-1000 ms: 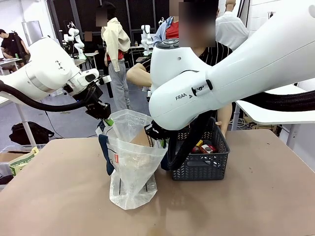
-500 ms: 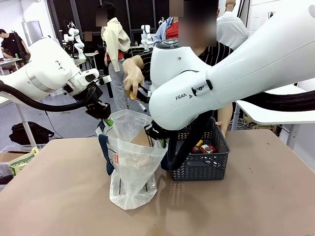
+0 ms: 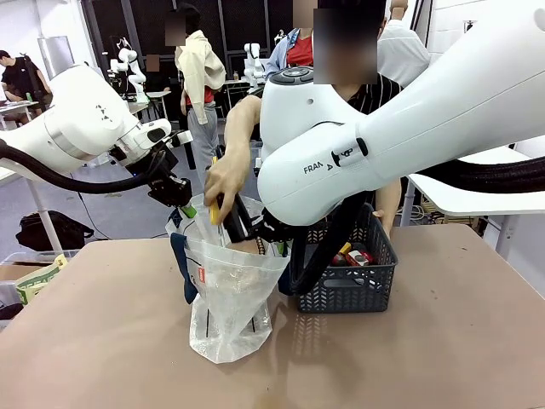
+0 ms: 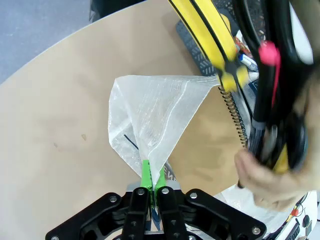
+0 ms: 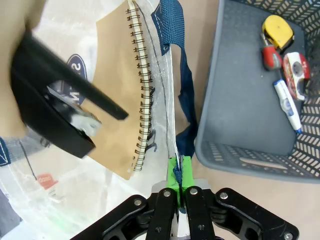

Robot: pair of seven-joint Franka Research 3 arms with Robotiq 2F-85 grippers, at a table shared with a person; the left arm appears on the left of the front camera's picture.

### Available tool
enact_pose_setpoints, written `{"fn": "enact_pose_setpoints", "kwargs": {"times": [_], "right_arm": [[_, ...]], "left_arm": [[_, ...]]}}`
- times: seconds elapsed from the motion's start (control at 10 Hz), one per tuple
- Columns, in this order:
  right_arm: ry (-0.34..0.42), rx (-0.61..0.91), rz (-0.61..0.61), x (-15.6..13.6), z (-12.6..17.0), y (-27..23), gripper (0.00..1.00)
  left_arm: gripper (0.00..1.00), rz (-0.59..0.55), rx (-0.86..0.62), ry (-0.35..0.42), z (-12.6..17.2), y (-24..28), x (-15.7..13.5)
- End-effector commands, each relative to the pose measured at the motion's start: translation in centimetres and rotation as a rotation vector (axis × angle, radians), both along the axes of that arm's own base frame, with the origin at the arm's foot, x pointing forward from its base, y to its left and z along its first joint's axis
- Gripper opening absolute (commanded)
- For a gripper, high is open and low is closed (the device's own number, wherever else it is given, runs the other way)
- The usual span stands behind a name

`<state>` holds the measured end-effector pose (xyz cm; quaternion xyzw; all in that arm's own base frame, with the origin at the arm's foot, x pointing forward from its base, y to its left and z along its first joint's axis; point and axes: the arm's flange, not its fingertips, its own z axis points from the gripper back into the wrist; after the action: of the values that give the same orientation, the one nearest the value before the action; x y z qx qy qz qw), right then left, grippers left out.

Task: Transfer purchased items from the store into the shopping bag.
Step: Move the Reusable shopping bag to the right side of the table.

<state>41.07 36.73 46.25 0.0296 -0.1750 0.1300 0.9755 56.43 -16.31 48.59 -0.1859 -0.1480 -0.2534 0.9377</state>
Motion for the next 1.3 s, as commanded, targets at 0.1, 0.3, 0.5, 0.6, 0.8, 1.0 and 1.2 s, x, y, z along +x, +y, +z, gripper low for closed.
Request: {"fn": "enact_pose_setpoints", "kwargs": {"times": [0.1,0.3,0.5,0.6,0.8,1.0,1.2], "right_arm": [[-0.010,-0.001,-0.001,-0.24,-0.12,-0.22,0.00],[-0.010,-0.001,-0.001,-0.24,-0.12,-0.22,0.00],[-0.010,-0.001,-0.001,-0.24,-0.12,-0.22,0.00],[-0.010,-0.001,-0.001,-0.24,-0.12,-0.22,0.00],[-0.010,-0.001,-0.001,-0.24,-0.12,-0.22,0.00],[-0.010,-0.001,-0.001,-0.24,-0.12,-0.22,0.00],[-0.010,-0.001,-0.001,-0.24,-0.12,-0.22,0.00]], "left_arm": [[0.00,0.002,0.001,-0.005,-0.01,0.26,0.13],[0.00,0.002,0.001,-0.005,-0.01,0.26,0.13],[0.00,0.002,0.001,-0.005,-0.01,0.26,0.13],[0.00,0.002,0.001,-0.005,-0.01,0.26,0.13],[0.00,0.002,0.001,-0.005,-0.01,0.26,0.13],[0.00,0.002,0.001,-0.005,-0.01,0.26,0.13],[0.00,0.002,0.001,-0.005,-0.01,0.26,0.13]]}}
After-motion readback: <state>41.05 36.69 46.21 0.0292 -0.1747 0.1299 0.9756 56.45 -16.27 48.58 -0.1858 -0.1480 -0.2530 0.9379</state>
